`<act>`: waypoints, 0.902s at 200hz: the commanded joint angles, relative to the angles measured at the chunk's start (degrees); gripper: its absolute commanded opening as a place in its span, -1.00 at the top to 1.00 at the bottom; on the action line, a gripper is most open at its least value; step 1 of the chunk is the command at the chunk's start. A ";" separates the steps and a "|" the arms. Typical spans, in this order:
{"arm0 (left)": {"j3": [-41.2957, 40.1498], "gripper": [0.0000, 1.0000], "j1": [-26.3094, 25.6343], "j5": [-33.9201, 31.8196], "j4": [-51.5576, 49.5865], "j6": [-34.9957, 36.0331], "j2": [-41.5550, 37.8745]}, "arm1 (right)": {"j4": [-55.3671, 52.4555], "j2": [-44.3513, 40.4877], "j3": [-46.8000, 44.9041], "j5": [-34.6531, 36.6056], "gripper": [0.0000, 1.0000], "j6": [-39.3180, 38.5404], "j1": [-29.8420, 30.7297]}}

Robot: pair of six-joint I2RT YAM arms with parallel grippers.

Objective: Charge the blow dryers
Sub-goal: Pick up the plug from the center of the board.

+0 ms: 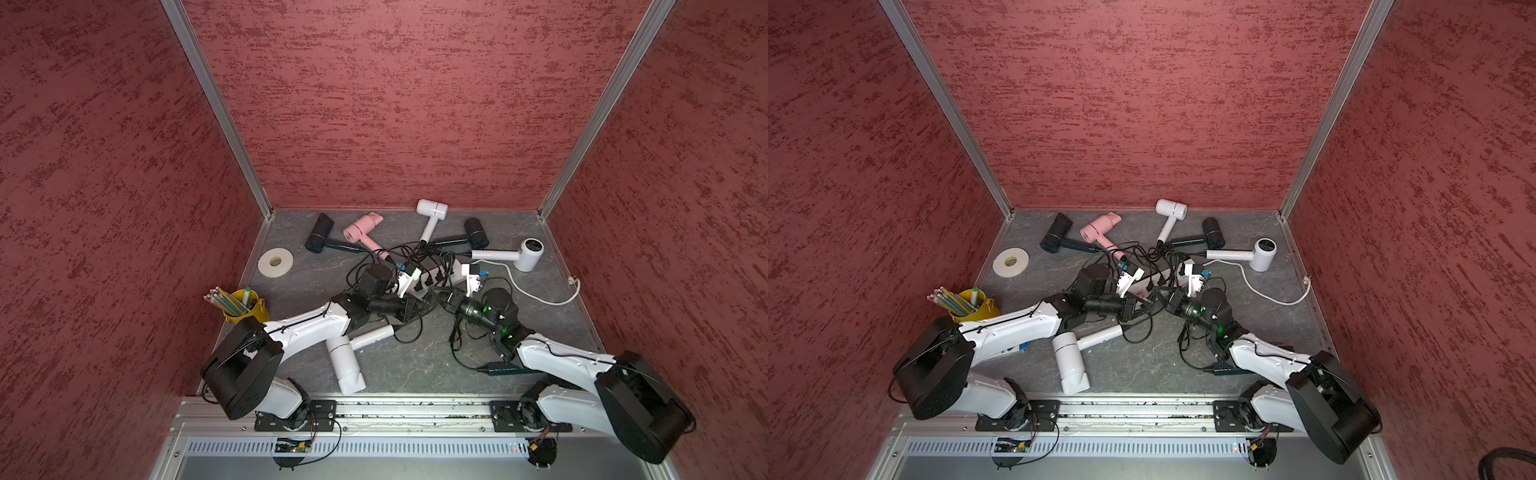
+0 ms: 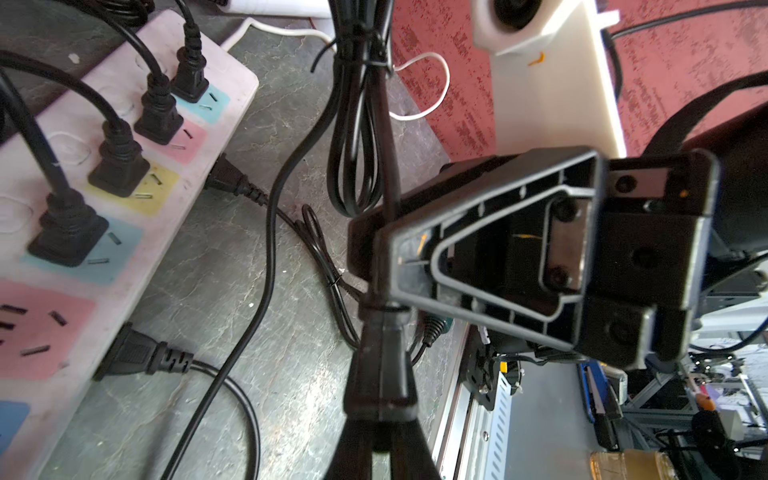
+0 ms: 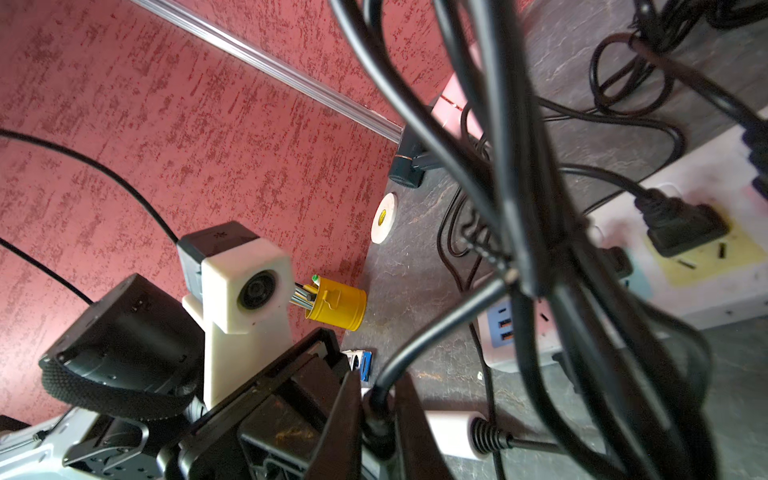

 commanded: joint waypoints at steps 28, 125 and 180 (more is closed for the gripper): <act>2.83 0.85 -0.82 -9.56 -8.11 9.22 -2.08 | -13.18 -1.93 5.38 -2.25 0.19 -6.23 -0.42; 3.35 0.95 -8.19 -24.97 -12.39 18.08 -6.19 | -21.04 2.24 12.16 -13.34 0.08 -9.42 -2.72; 3.45 0.98 -10.11 -28.12 -13.06 19.32 -6.29 | -18.82 3.33 11.79 -15.90 0.25 -8.78 -2.76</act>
